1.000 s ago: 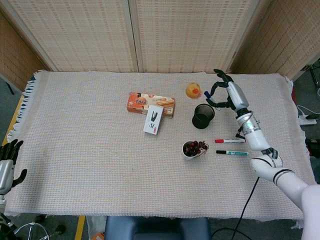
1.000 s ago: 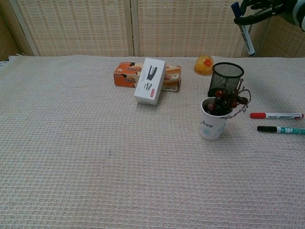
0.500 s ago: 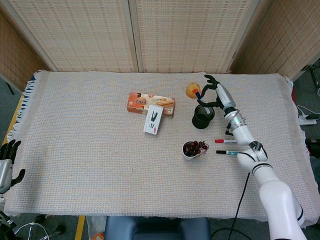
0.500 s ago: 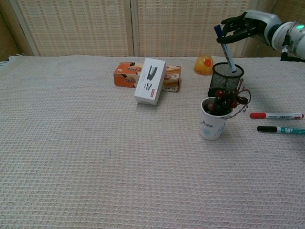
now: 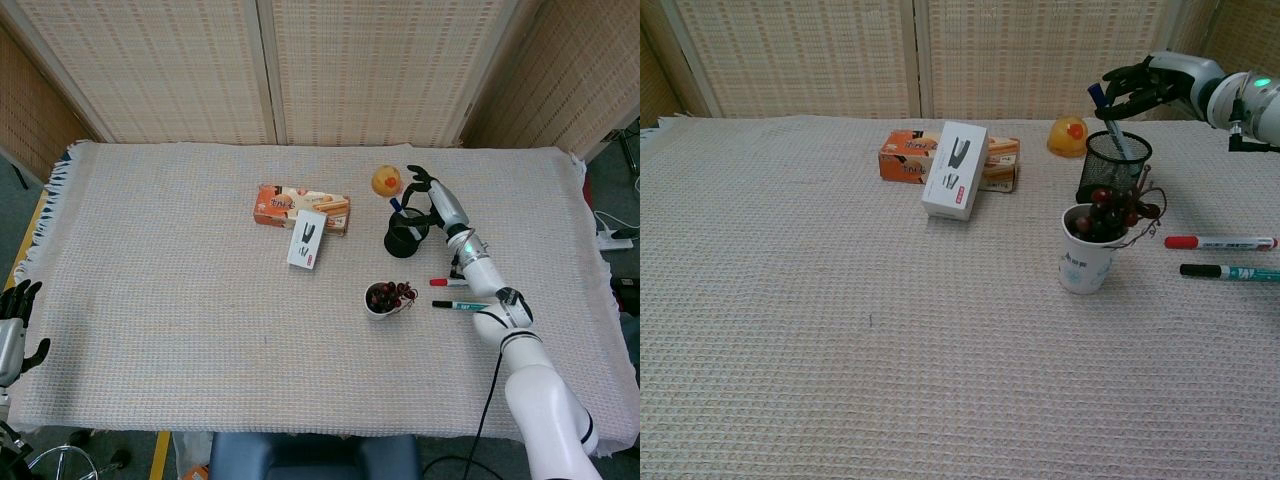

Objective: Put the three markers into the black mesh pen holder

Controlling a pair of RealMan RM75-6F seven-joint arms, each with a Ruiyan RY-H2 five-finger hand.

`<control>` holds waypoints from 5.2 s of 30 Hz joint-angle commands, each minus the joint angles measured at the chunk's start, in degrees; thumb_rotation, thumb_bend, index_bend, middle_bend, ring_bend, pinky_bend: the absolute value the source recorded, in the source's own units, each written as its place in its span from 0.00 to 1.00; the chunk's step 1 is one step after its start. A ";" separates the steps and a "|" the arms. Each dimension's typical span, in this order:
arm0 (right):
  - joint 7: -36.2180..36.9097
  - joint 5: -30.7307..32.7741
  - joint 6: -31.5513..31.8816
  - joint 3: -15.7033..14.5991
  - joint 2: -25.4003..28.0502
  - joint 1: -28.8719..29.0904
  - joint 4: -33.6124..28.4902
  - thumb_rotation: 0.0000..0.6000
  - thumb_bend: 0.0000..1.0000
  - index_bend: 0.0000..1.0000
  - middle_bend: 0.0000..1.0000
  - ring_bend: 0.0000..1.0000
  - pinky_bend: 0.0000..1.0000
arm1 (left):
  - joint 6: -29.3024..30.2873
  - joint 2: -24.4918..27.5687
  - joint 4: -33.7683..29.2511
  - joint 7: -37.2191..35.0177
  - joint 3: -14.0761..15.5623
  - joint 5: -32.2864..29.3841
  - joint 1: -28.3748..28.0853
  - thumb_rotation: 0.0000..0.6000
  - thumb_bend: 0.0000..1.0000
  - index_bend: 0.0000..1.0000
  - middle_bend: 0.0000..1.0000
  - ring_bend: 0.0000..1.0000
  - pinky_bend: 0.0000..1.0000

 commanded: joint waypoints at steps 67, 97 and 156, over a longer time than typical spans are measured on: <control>-96.14 17.34 15.91 -4.93 19.51 -25.56 -55.67 1.00 0.34 0.42 0.06 0.03 0.00 | 1.42 1.05 -2.42 -0.16 0.66 2.51 0.16 1.00 0.32 0.00 0.00 0.00 0.03; -88.68 14.85 19.75 -0.43 23.23 -26.58 -61.82 1.00 0.35 0.63 0.06 0.05 0.00 | 1.63 1.02 -2.51 -0.12 0.68 2.74 0.11 1.00 0.32 0.00 0.00 0.00 0.03; 7.51 -3.45 0.55 -3.77 2.66 -2.45 -3.02 1.00 0.36 0.56 0.06 0.05 0.00 | 0.71 0.64 -1.53 0.45 0.24 0.88 -0.12 1.00 0.32 0.00 0.00 0.00 0.03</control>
